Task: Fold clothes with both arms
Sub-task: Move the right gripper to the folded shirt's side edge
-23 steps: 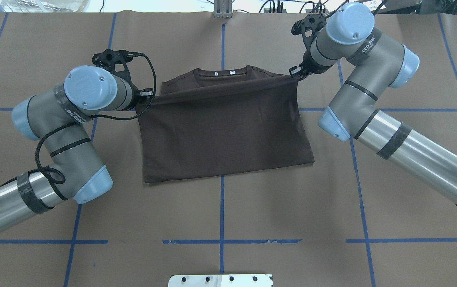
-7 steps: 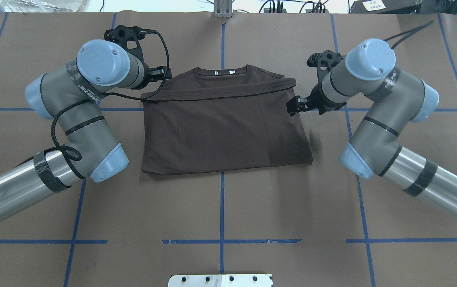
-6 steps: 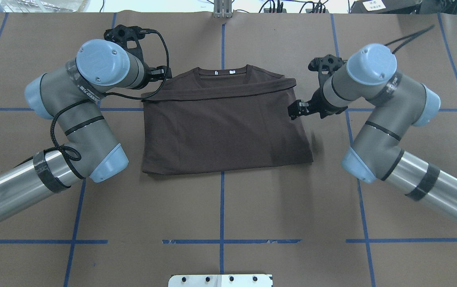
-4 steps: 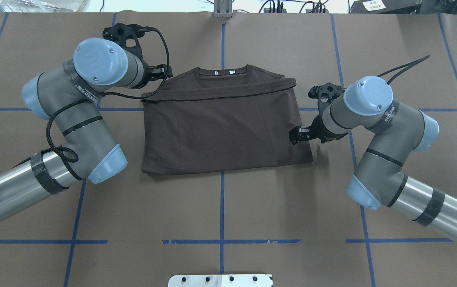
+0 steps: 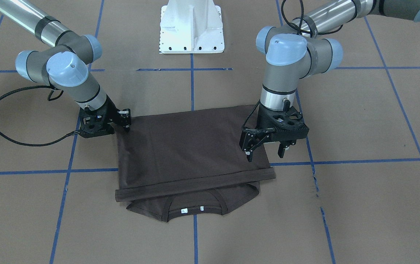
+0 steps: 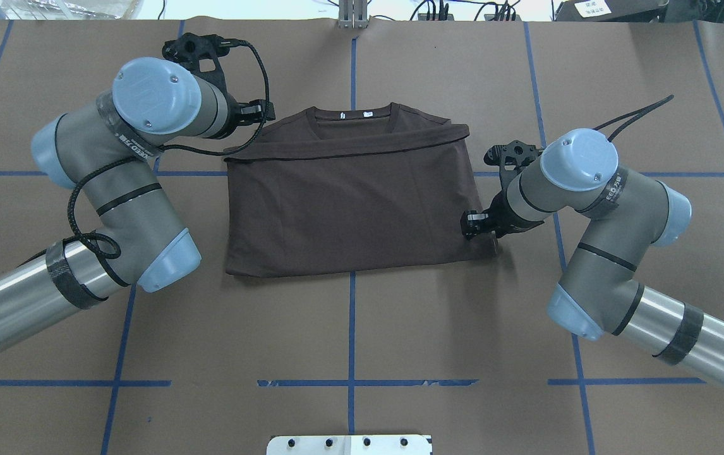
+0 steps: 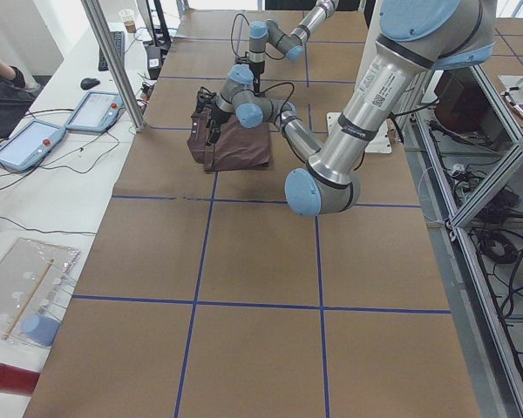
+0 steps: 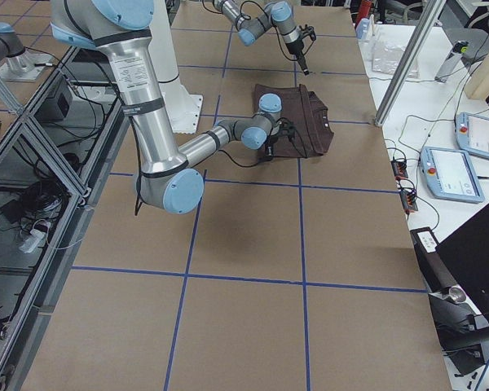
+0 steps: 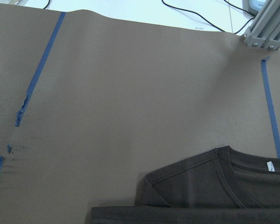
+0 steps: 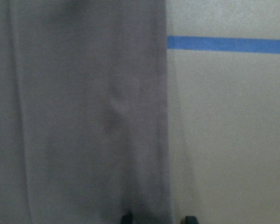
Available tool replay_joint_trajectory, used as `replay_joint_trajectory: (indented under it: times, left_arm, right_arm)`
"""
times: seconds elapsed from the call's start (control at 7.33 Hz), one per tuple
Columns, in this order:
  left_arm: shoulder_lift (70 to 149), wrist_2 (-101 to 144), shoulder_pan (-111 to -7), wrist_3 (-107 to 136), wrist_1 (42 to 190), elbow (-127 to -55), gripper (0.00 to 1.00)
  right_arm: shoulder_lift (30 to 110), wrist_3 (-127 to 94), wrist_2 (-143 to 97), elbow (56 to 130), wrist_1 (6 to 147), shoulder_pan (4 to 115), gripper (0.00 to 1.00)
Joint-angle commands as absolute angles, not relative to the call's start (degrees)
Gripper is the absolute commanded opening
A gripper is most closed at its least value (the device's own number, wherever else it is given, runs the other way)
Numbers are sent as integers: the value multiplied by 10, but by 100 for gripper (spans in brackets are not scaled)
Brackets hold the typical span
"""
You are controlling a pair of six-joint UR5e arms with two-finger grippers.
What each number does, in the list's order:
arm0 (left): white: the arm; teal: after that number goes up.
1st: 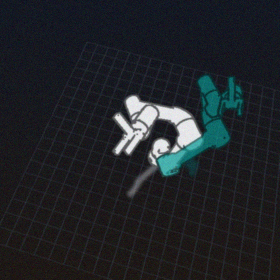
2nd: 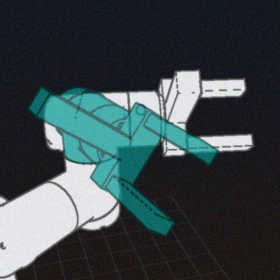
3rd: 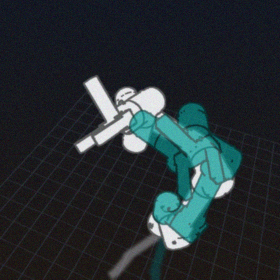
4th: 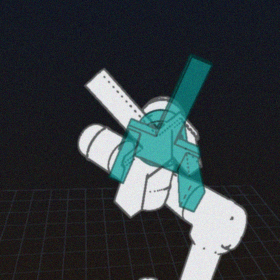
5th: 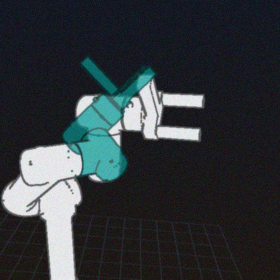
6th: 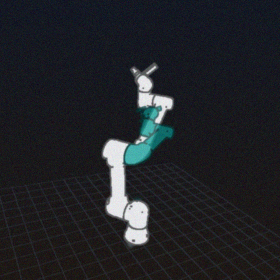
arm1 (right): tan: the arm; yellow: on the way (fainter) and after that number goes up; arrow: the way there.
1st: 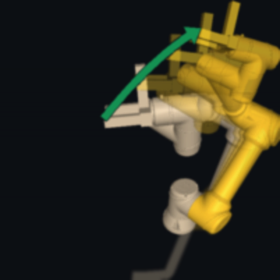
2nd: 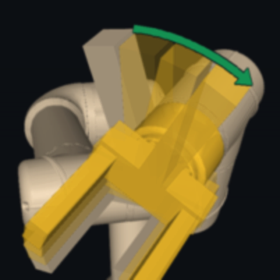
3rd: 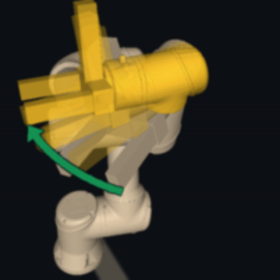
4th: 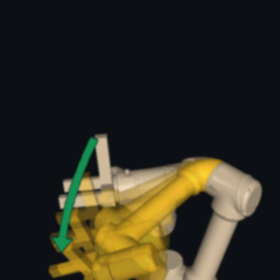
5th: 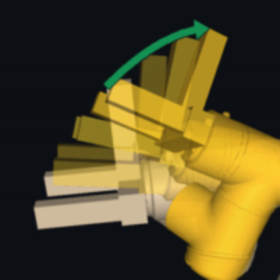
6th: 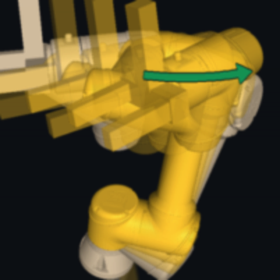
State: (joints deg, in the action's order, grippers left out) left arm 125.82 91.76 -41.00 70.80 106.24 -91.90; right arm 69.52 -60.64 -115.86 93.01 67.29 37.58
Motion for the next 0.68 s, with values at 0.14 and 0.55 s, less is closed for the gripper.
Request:
replay_joint_trajectory:
  times: [0.14,0.55]
  left_arm:
    - [1259,918,-410,714,1062,-927,100]
    - [1258,918,-410,725,1058,-938,100]
  right_arm:
    - [733,-608,-1159,973,684,364,0]
    - [832,-613,-1159,1088,727,311,0]
